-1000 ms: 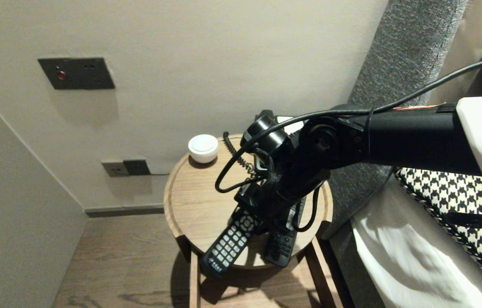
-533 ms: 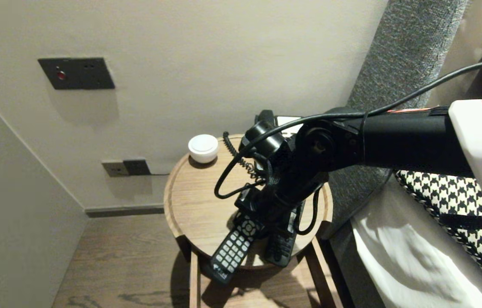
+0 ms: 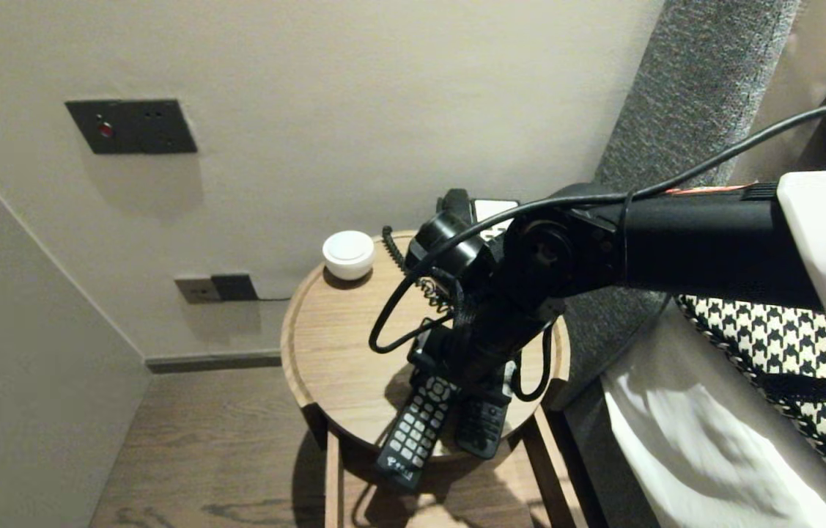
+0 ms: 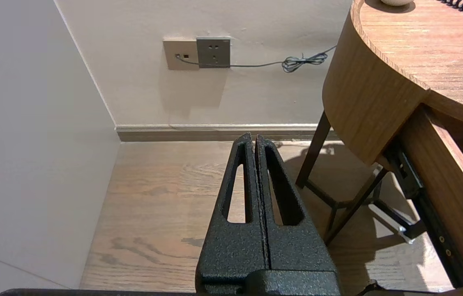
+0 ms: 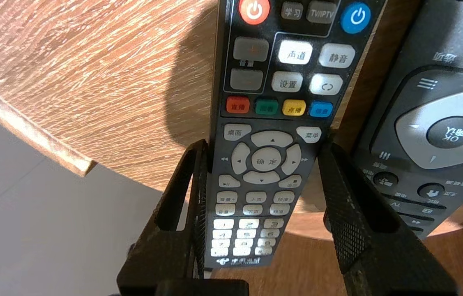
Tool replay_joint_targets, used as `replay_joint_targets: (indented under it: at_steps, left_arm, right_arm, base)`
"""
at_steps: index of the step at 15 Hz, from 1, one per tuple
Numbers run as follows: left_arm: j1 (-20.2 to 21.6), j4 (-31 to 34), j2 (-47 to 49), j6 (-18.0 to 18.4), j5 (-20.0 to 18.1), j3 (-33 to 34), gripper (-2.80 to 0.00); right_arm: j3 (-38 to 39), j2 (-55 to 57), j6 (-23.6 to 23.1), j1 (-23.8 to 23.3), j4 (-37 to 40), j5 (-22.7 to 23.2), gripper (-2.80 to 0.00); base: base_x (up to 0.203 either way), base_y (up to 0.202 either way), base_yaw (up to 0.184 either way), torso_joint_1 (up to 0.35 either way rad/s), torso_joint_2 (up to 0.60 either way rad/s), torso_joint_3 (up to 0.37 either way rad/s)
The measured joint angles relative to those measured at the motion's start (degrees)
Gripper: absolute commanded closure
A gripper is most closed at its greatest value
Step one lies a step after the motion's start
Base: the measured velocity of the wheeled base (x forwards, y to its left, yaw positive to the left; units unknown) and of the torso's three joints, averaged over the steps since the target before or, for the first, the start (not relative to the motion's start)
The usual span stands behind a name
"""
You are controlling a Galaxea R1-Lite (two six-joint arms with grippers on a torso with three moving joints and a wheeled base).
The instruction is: Take the remote control out of the drawer one by one and place them on the table
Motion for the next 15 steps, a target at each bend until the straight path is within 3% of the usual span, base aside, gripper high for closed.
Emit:
replay_joint_targets:
  at_steps: [9, 15]
  left_arm:
    - [0.00, 0.00, 0.00, -0.04, 0.01, 0.00, 0.00]
    - [0.00, 0.00, 0.00, 0.00, 0.02, 0.00, 0.00]
  right_arm:
    - [-0.07, 0.50, -5.05, 1.48, 0.55, -4.67, 0.00]
    - [-0.07, 0.54, -5.31, 2.17, 0.52, -4.96, 0.00]
  base:
    - [0.000, 0.000, 0.000, 0.000, 0.00, 0.000]
    - [0.000, 0.000, 0.000, 0.000, 0.00, 0.000]
